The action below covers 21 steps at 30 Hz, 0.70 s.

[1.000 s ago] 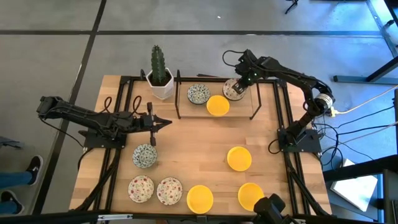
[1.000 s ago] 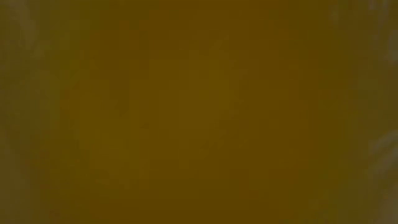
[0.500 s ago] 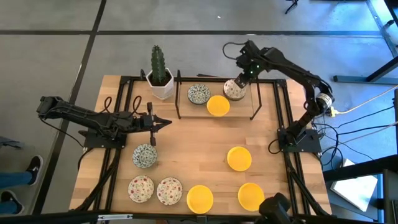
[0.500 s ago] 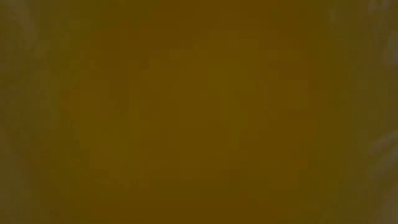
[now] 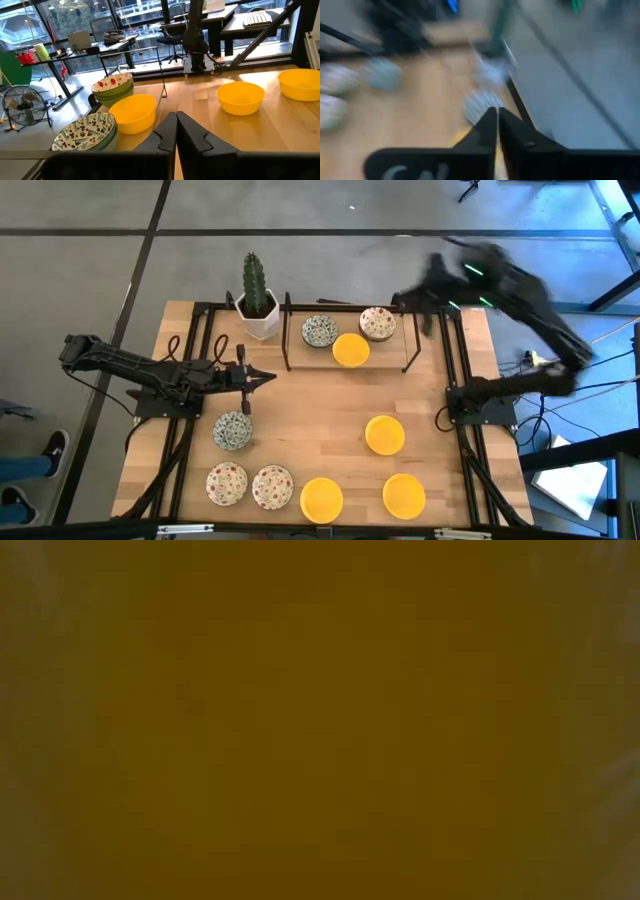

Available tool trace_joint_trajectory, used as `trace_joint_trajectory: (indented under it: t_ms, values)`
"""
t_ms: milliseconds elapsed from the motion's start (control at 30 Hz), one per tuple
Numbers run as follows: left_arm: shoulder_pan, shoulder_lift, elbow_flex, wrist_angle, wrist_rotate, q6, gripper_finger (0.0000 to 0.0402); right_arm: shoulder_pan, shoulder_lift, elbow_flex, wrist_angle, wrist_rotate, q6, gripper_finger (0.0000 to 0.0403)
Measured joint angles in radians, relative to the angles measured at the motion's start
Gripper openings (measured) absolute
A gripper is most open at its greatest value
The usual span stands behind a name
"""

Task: Pick & Place Mini bowls
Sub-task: Stack the yellow bowl on top of the yellow bowl on the shelf

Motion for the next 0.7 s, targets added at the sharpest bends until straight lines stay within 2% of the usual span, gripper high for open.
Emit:
trace_joint_trajectory:
  t_ms: [100, 233, 300, 433, 533, 600, 700]
  values:
    - [0.000, 0.000, 0.000, 0.000, 0.000, 0.001, 0.0004, 0.130, -0.212, -0.129, 0.127, 0.000, 0.083, 0.0015]
    - [0.000, 0.000, 0.000, 0.000, -0.004, 0.012, 0.0004, 0.244, -0.509, -0.419, 0.255, 0.074, 0.181, 0.0011]
    - [0.000, 0.000, 0.000, 0.000, -0.020, 0.029, 0.0004, 0.268, -0.673, -0.594, 0.337, 0.103, 0.217, 0.0005]
    - [0.000, 0.000, 0.000, 0.000, -0.044, 0.038, 0.0004, 0.275, -0.931, -0.967, 0.558, 0.090, 0.282, 0.0005]
    - [0.000, 0.001, 0.000, 0.001, -0.063, 0.038, 0.0004, 0.275, -1.041, -1.170, 0.788, -0.009, 0.316, 0.0003]
    - [0.000, 0.001, 0.000, 0.001, -0.070, 0.038, 0.0004, 0.275, -1.057, -1.256, 0.891, -0.076, 0.333, 0.0003]
    - [0.000, 0.001, 0.000, 0.000, -0.073, 0.033, 0.0004, 0.275, -1.037, -1.345, 0.906, -0.130, 0.316, 0.0003]
